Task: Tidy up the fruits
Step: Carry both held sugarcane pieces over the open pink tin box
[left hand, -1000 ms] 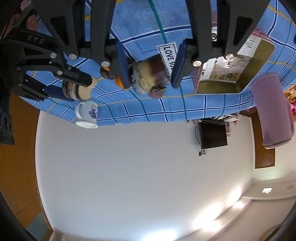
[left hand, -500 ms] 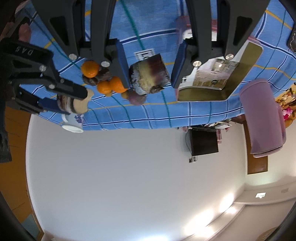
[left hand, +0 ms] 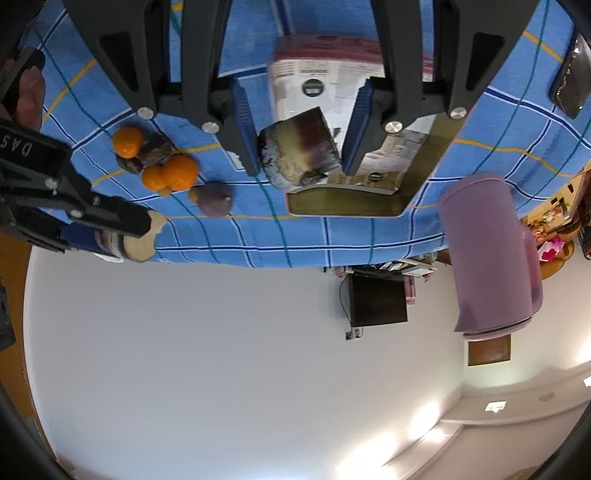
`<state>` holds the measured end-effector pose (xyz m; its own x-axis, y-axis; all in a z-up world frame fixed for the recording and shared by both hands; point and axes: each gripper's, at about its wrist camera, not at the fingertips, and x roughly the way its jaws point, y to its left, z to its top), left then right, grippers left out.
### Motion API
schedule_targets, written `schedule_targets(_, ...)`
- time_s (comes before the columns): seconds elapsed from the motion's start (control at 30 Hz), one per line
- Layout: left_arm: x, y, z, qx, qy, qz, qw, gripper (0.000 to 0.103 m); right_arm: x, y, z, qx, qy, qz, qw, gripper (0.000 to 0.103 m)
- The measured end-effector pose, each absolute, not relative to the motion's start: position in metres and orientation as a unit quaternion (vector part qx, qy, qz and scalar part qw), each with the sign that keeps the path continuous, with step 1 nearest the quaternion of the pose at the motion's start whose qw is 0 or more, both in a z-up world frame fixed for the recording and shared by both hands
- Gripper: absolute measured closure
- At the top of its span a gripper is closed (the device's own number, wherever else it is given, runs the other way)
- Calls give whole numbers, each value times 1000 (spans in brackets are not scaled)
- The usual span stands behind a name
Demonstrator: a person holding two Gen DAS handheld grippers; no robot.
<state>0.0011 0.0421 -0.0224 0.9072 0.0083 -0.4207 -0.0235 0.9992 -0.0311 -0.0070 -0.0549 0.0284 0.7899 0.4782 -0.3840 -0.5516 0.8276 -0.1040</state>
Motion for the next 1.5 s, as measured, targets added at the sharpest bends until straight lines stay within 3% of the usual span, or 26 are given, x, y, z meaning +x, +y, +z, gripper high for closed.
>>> schedule_targets(0.5, 23, 71, -24, 0, 252, 37, 967, 56, 23, -13, 46, -92, 185, 320, 925, 52)
schedule_targets(1.5, 68, 118, -42, 2, 329, 52, 943, 56, 77, 65, -15, -110, 272, 345, 891, 52)
